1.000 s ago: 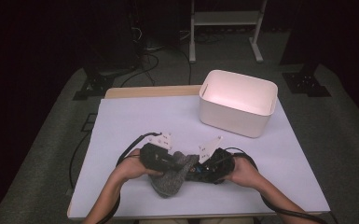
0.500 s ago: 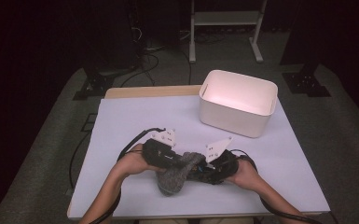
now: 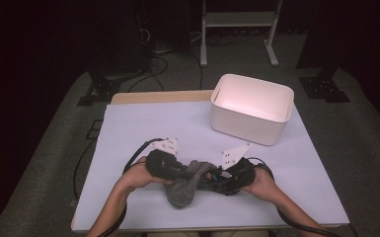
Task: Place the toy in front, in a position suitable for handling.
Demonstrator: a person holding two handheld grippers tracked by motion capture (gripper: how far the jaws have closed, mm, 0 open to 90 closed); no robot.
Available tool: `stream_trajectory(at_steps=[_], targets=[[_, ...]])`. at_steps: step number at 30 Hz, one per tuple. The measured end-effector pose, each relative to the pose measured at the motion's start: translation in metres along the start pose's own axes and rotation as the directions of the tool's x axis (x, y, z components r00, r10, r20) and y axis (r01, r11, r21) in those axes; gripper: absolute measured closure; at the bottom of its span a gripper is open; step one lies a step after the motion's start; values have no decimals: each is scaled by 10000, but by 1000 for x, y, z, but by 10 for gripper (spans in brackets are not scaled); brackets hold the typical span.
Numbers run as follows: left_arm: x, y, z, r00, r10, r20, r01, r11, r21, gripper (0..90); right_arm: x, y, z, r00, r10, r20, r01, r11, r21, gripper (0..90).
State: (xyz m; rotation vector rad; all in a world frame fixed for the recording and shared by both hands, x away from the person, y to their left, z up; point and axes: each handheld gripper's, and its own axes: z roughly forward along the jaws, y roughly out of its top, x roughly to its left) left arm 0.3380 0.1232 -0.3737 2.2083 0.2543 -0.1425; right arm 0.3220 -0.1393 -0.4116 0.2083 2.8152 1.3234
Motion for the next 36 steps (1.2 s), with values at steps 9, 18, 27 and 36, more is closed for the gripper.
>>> stream_trajectory(at_steps=[9,18,27,36], targets=[[-7,27,-8,9983,572,52,-572,9983,-143,796,-1,8,-3,10000,-64,39,66,9980,-625,563],[-12,33,1,9965,810,222,-807,9967,-127,786,8,2,-22,9973,-483,544,501,9983,-313,562],[-8,24,14,9976,526,456,-517,9984,-218,783,9,-2,-36,9964,-545,655,546,9985,1,565],[-5,29,9,9977,440,520,-410,9975,-570,793,9,-1,-37,9979,-204,610,219,9995,-242,571]])
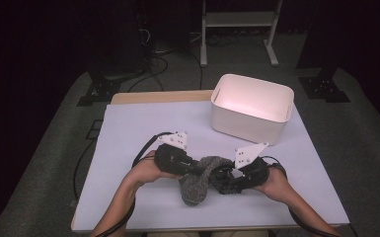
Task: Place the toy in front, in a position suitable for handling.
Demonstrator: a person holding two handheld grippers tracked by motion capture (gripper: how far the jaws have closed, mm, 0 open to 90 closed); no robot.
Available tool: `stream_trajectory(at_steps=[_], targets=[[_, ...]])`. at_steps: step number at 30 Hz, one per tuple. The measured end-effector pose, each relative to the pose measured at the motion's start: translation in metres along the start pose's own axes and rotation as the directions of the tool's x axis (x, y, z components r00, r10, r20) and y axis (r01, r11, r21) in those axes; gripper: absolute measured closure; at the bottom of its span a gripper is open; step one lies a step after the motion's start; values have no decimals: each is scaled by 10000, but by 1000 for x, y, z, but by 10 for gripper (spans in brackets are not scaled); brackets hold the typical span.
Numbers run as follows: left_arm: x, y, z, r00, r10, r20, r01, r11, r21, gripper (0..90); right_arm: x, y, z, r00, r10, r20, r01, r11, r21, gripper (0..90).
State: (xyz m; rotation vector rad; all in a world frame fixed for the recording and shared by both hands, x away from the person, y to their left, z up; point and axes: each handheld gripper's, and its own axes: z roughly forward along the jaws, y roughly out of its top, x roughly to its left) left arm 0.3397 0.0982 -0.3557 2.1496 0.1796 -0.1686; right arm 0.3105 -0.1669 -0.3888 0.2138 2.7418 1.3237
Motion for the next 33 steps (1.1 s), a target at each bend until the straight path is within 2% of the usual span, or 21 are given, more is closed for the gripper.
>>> stream_trajectory(at_steps=[8,13,20,23,29,33], targets=[[-4,11,-20,9992,206,-348,-203,9997,98,793,-5,12,15,9993,114,-346,-131,9988,-470,571],[-10,17,-22,9977,425,-524,-411,9988,269,792,-4,19,24,9984,-10,-564,-18,9988,-489,571],[-9,14,-17,9969,407,-673,-375,9981,481,792,-5,13,19,9984,251,-501,-282,9977,-618,542],[-9,13,-14,9974,337,-634,-307,9984,465,792,-5,8,15,9989,293,-363,-314,9977,-600,530],[-7,10,-7,9978,332,-578,-294,9974,656,788,-4,-3,7,9985,496,-223,-515,9945,-910,546],[-7,10,-8,9981,277,-544,-248,9983,531,788,-2,-5,6,9988,474,-145,-486,9941,-974,552]])
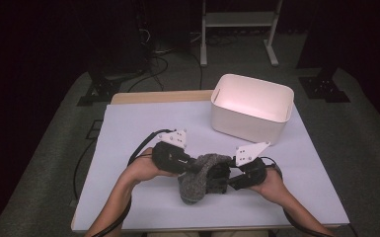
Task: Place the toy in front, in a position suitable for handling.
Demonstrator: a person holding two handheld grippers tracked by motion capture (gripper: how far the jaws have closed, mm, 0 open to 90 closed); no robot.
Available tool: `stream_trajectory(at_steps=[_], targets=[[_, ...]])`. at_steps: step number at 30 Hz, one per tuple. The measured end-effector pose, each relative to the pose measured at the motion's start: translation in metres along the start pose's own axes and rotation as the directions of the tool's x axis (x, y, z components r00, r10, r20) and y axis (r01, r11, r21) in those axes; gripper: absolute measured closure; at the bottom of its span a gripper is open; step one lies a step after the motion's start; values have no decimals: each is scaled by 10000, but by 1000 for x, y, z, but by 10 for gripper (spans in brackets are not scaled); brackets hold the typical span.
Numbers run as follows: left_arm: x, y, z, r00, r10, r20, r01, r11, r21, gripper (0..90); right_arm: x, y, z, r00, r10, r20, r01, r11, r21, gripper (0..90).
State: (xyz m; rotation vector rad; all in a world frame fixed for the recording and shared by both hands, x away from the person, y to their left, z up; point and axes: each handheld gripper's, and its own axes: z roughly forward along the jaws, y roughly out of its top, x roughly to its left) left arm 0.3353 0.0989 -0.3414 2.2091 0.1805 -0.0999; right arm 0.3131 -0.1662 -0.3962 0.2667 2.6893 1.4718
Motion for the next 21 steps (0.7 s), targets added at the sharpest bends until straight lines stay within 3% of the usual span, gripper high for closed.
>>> stream_trajectory(at_steps=[7,10,14,21], targets=[[-7,18,-6,9991,383,193,-379,9991,-215,789,0,6,7,10000,-61,27,61,10000,71,562],[-10,28,-4,9975,700,82,-700,9975,82,786,0,9,12,9999,-140,40,140,9998,105,562],[-10,26,-4,9984,564,-60,-561,9976,418,786,0,9,12,9999,-157,5,157,9998,124,561],[-9,21,-9,9986,509,-151,-501,9973,537,786,-1,5,4,10000,25,-7,-25,10000,35,553]])
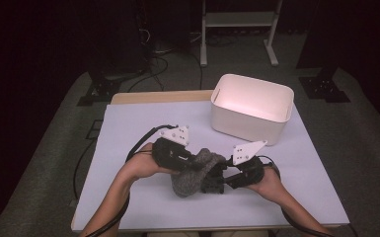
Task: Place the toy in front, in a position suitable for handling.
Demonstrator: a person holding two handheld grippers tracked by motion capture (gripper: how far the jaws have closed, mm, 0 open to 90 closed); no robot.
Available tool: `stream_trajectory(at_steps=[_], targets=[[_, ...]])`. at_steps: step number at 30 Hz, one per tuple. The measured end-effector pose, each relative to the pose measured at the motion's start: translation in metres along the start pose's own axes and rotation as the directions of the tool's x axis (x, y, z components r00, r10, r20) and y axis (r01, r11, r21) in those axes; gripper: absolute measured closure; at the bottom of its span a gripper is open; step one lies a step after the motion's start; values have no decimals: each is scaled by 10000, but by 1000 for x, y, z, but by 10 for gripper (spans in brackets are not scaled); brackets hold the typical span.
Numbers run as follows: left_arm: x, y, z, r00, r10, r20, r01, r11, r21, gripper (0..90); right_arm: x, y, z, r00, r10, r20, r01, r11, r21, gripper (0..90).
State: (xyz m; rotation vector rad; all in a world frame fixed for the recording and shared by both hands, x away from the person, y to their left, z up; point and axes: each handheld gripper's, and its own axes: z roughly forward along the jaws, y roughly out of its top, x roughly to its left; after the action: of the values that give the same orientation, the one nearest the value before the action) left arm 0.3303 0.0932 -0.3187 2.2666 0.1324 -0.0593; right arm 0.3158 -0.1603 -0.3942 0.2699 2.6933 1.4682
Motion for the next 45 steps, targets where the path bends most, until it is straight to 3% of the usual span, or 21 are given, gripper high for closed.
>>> stream_trajectory(at_steps=[5,13,19,24,29,33,39,42,45], targets=[[-2,5,2,9999,108,-11,-108,9999,42,789,2,4,1,9997,-215,102,213,9997,150,573],[-4,29,11,9984,515,235,-521,9983,261,789,5,5,2,9991,-387,184,384,9992,116,573],[-5,35,20,9973,621,396,-629,9978,191,789,1,1,-3,10000,-38,-61,37,9998,-198,566],[-5,36,21,9974,611,376,-617,9980,168,783,3,4,-3,9997,-217,61,217,9997,-127,577],[0,23,14,9988,414,264,-414,9991,-11,778,2,4,-6,9998,-132,116,132,9999,-38,577],[3,2,10,9990,-36,451,69,9972,-746,777,3,4,-6,9999,2,162,-2,10000,-29,578],[4,-10,3,9987,-241,450,283,9949,-968,777,4,20,2,9996,-291,58,285,9958,866,569],[4,-13,2,9981,-314,528,370,9933,-1092,776,3,22,8,9998,-209,28,204,9911,1317,515],[5,-15,2,9969,-312,719,395,9922,-1178,774,5,20,15,9998,-223,-9,222,9887,1485,557]])
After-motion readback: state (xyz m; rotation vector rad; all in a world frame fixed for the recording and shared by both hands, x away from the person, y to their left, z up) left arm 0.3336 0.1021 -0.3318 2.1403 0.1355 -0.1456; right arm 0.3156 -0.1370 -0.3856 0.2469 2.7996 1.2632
